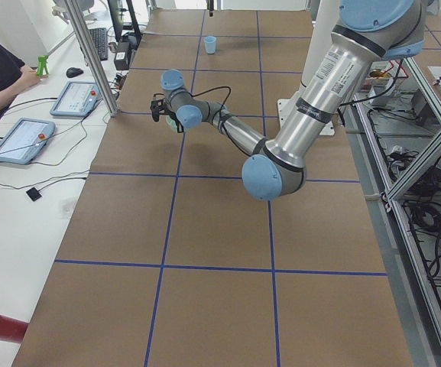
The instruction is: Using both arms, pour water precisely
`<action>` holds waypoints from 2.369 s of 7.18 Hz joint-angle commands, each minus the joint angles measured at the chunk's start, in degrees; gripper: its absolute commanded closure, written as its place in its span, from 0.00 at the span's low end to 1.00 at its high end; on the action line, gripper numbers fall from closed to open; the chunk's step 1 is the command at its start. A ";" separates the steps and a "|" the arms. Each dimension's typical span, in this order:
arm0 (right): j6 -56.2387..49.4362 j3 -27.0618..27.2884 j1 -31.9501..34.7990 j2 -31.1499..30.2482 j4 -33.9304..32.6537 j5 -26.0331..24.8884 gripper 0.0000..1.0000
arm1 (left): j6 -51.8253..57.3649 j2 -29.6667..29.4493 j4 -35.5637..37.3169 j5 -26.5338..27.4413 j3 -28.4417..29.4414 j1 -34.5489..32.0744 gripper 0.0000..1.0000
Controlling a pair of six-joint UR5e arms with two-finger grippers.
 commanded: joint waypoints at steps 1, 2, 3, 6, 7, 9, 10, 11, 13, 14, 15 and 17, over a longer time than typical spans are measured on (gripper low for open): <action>-0.34 -0.05 -0.08 0.49 0.02 -0.56 0.00 | 15.90 15.69 -0.23 -0.95 -7.36 -4.74 1.00; -0.34 0.21 -0.08 0.49 0.02 -0.65 0.00 | 22.07 20.72 -1.02 -0.95 -7.65 -6.33 1.00; 0.01 0.12 -0.08 0.49 0.02 -0.66 0.00 | 27.01 25.47 -2.50 -0.60 -7.47 -6.69 1.00; 0.10 0.21 -0.08 0.49 0.02 -0.66 0.00 | 29.25 30.96 -3.22 -0.77 -6.77 -6.70 1.00; 0.10 0.21 -0.08 0.49 0.02 -0.66 0.00 | 29.78 31.41 -3.22 -0.60 -6.42 -6.70 1.00; 0.19 0.39 -0.08 0.58 0.02 -0.57 0.00 | 30.13 31.41 -3.22 -0.59 -4.49 -6.70 1.00; 0.19 0.39 -0.08 0.50 0.02 -0.57 0.00 | 31.52 32.28 -3.31 -0.51 -4.31 -6.70 0.73; 0.19 0.39 0.01 0.58 0.02 -0.57 0.00 | 33.89 32.90 -4.00 -0.25 -4.31 -6.87 0.16; -0.16 0.47 0.01 0.58 0.02 -0.57 0.00 | 37.67 33.88 -4.46 -0.50 -5.01 -12.46 0.00; -0.08 0.39 0.19 0.50 0.02 -0.39 0.00 | 39.43 33.26 -2.80 -0.51 -5.10 -14.59 0.00; -0.16 0.39 0.71 0.41 0.02 -0.13 0.00 | 41.89 31.34 1.83 -0.16 -6.67 -14.96 0.00; 0.01 0.39 1.33 0.14 -0.07 -0.22 0.00 | 50.65 24.77 16.74 -0.07 -10.10 -19.85 0.00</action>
